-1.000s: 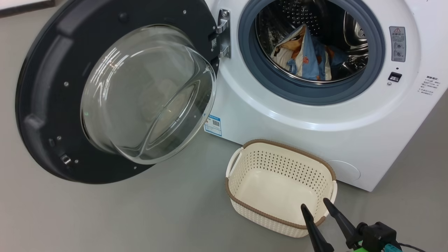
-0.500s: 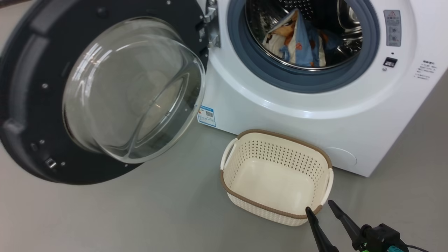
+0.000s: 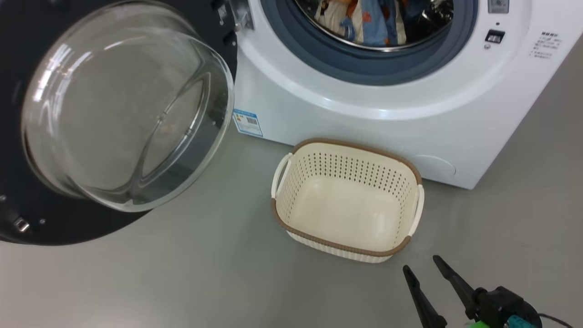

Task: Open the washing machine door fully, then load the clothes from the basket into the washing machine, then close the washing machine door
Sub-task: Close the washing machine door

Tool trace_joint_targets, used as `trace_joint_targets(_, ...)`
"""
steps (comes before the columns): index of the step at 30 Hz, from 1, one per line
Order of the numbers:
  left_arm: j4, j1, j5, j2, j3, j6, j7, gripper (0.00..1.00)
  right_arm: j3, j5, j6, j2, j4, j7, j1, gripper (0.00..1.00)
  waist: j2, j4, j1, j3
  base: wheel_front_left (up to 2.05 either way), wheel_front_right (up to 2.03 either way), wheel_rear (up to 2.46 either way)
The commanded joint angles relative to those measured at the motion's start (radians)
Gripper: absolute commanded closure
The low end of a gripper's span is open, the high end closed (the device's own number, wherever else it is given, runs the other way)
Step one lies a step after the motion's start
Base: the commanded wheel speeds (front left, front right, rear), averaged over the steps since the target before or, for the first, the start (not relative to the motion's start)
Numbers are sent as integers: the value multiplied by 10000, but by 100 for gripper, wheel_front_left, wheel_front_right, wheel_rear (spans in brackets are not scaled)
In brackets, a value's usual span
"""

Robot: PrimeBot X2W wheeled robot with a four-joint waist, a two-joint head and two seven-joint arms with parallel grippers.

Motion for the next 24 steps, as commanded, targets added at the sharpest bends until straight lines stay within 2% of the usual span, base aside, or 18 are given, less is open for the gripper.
trace_joint_targets(1, -70, -219, -73, 741, -15, -88, 200, 100, 199, -65, 17, -106, -261, -76, -357, 0, -1, -91, -1, 338, 0, 0, 0)
trace_joint_targets(6, 504, -675, -301, 661, -227, -157, 794, 100, 194, -155, 17, -161, -254, -76, -493, 0, -1, -124, -1, 572, 0, 0, 0)
trace_joint_targets(11, 954, -915, -906, 573, 29, -181, 1509, 100, 168, -206, 17, -216, -226, -76, -549, 0, -1, -153, -1, 710, 0, 0, 0)
trace_joint_targets(24, 638, -439, -1381, -35, -79, -186, 2862, 100, 238, -180, 17, -509, -195, -76, -524, 0, -1, -224, -1, 605, 0, 0, 0)
